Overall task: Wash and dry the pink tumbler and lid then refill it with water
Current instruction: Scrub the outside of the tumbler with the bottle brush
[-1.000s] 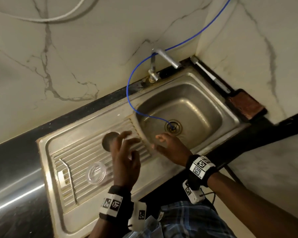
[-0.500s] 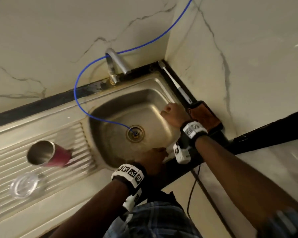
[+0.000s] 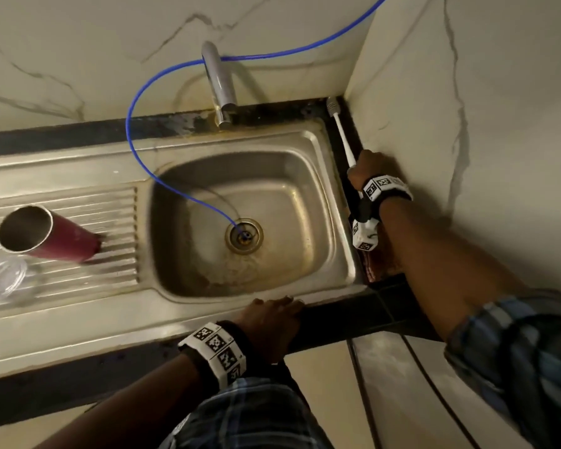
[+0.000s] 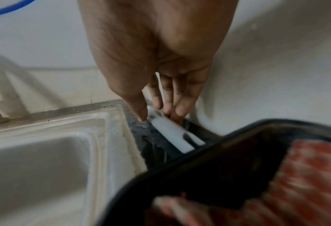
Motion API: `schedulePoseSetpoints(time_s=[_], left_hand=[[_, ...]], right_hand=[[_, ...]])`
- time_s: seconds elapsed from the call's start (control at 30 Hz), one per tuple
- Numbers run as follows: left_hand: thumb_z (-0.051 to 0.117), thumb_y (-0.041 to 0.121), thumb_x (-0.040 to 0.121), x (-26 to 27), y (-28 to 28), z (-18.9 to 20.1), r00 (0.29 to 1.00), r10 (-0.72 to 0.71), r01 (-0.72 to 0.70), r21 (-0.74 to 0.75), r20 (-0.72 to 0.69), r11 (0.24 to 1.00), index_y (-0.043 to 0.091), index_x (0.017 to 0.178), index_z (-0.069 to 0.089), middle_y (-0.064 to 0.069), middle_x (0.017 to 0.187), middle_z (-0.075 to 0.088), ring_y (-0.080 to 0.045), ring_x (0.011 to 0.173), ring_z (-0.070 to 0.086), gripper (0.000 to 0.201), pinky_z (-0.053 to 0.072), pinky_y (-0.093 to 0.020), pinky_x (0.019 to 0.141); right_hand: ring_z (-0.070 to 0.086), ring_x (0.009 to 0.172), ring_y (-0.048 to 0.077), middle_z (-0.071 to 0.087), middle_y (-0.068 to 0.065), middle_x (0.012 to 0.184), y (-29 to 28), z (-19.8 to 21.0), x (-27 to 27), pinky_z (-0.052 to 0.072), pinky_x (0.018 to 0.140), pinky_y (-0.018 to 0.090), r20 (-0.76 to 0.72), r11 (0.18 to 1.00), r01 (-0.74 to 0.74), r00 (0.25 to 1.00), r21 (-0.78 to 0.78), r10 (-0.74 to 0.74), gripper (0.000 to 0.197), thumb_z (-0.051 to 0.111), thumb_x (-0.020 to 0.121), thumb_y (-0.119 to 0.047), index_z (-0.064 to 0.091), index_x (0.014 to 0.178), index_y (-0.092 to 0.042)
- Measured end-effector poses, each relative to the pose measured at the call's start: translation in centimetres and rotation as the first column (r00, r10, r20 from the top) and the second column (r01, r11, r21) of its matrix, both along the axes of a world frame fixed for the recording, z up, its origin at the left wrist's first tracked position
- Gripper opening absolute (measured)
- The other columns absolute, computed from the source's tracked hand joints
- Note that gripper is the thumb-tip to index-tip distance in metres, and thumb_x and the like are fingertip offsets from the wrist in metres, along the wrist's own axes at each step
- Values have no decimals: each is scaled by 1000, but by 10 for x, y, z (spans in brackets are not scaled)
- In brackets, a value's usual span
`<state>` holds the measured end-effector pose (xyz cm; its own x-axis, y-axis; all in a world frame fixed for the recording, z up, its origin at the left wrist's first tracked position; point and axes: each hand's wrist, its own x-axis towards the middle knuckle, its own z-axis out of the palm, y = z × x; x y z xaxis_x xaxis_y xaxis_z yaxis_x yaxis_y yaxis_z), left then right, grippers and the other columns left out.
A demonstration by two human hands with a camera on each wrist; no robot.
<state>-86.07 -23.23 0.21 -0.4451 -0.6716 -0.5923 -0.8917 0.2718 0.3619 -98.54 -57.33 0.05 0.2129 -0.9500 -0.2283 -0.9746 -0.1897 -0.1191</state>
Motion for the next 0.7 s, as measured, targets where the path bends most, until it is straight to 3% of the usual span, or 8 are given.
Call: schedulePoseSetpoints(time_s=[0.2, 0.33, 0.4, 0.53, 0.7], left_hand=[[57, 31, 105, 2, -2, 3, 998, 60, -60, 52, -6, 997, 18, 143, 64, 3, 171, 28, -35, 143, 52, 40, 53, -56, 106], [53, 34, 107, 3, 1, 0, 997, 82, -82, 52, 12, 995, 24, 147, 60, 8, 174, 22, -34, 142, 52, 41, 51, -53, 109], [53, 36, 107, 1, 2, -2, 994, 105, -105, 36, 1, 994, 27, 146, 61, 11, 173, 23, -33, 140, 54, 41, 52, -52, 107], [57, 37, 106, 2, 6, -10, 995, 100, -99, 32, -25, 995, 31, 150, 58, 10, 174, 21, -31, 147, 47, 45, 51, -52, 108], [54, 38, 106, 13, 6, -9, 990, 100, -98, 18, -102, 995, 33, 156, 51, 6, 175, 24, -22, 160, 28, 50, 43, -57, 118]], right_hand=[[66, 110, 44, 65, 22, 123, -2, 1, 11, 55, 85, 42, 29, 998, 31, 999, 51, -33, 32, 60, 94, -20, 62, 122, -5], [66, 111, 40, 66, 18, 126, -5, 20, 17, 49, 75, 36, 179, 967, 181, 960, 180, -213, 39, 56, 96, -25, 62, 127, -3], [70, 101, 36, 70, 13, 117, -5, 27, 20, 50, 72, 35, 297, 928, 279, 890, 247, -346, 40, 52, 94, -28, 65, 123, -3], [68, 62, 28, 74, 14, 93, 8, 36, 25, 55, 61, 33, 511, 868, 356, 704, 346, -492, 39, 44, 92, -25, 69, 108, -1], [58, 57, 30, 63, 12, 61, 57, 39, 34, 51, 60, 43, 622, 839, 344, 563, 421, -543, 35, 39, 73, -29, 65, 70, -5]])
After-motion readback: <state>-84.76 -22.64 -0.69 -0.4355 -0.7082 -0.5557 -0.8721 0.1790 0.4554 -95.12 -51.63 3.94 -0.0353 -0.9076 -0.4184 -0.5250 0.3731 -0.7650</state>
